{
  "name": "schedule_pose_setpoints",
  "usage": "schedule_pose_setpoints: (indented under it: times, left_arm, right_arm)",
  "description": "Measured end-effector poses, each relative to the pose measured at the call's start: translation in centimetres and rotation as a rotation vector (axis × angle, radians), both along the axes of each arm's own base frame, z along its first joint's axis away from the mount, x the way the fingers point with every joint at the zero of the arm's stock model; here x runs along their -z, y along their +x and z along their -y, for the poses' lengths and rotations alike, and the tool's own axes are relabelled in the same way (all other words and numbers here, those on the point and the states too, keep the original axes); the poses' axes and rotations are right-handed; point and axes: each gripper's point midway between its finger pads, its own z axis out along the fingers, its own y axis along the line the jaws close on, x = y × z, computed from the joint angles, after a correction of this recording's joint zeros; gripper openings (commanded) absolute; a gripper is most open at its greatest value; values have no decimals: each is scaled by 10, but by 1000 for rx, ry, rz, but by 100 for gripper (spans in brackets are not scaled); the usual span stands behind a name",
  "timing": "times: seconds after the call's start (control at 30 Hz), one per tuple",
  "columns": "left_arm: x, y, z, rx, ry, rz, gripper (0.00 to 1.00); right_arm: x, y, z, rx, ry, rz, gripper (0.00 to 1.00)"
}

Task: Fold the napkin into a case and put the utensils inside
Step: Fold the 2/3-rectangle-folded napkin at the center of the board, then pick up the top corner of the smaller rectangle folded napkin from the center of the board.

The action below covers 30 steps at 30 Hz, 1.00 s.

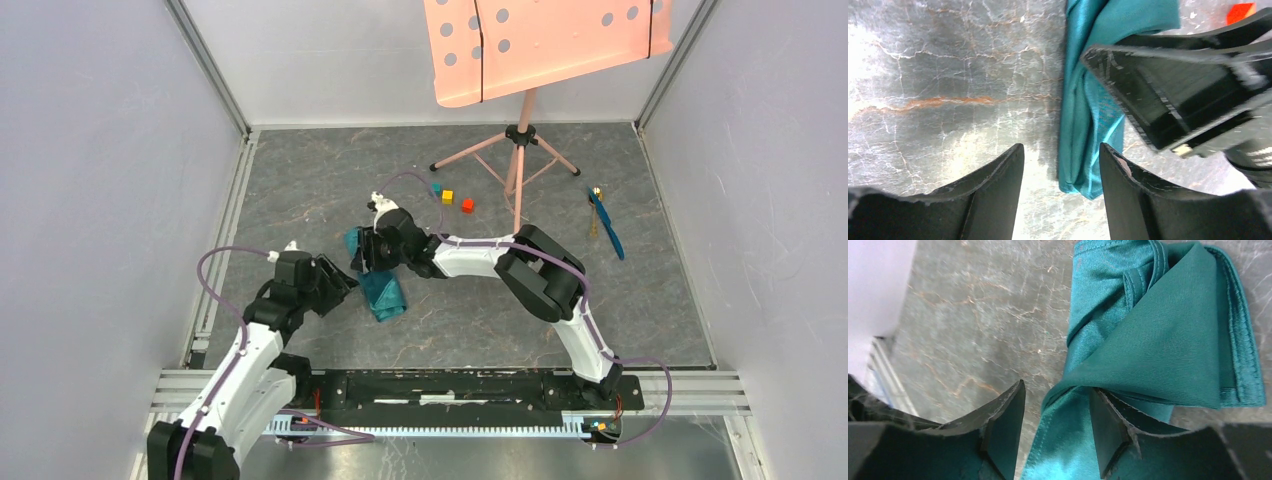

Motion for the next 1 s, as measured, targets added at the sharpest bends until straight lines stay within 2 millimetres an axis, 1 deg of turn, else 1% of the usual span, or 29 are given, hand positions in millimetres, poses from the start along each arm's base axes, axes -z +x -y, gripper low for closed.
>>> schedule_pose_setpoints:
  times: [0.07,0.13,0.23,0.33,0.4,0.47,0.53,0.6,0.67,0.73,0.8,0.87,1.0]
  left_arm:
    - [-10,3,-2,-11,3,16,65]
    - [-16,4,-4,-18,5,23,66]
    - [-19,4,-6,-28,8,19,68]
    - [-19,2,-8,-36,13,3,69]
    - [-21,2,-10,-41,16,-2,70]
    - [-25,3,-11,-42,20,1,70]
    - [-32,6,-12,-37,26,15,71]
    - [-39,11,-12,-38,24,30,71]
    - [-44,13,-11,-37,23,40,71]
    - [-46,15,-11,-36,23,43,71]
    - [-46,15,-11,-33,23,42,71]
    - [-45,15,-11,-27,26,39,71]
    - [-44,14,-9,-19,18,30,71]
  right_arm:
    - [3,1,4,-41,-64,42,63]
    - [4,1,9,-86,-123,83,69]
    - [5,0,15,-133,-185,111,73]
    - [-1,-2,24,-154,-218,122,79]
    - [-9,-4,32,-150,-210,122,84]
    - [-21,-8,45,-140,-186,121,86]
    - [-33,-6,52,-118,-156,127,87]
    - [-46,-1,56,-81,-94,122,89]
    - [-54,2,64,-32,3,98,90]
    - [-50,3,76,9,65,50,90]
    - [-39,7,88,63,117,-10,90]
    - [-31,14,95,103,149,-49,89]
    - [-26,31,92,135,245,-86,81]
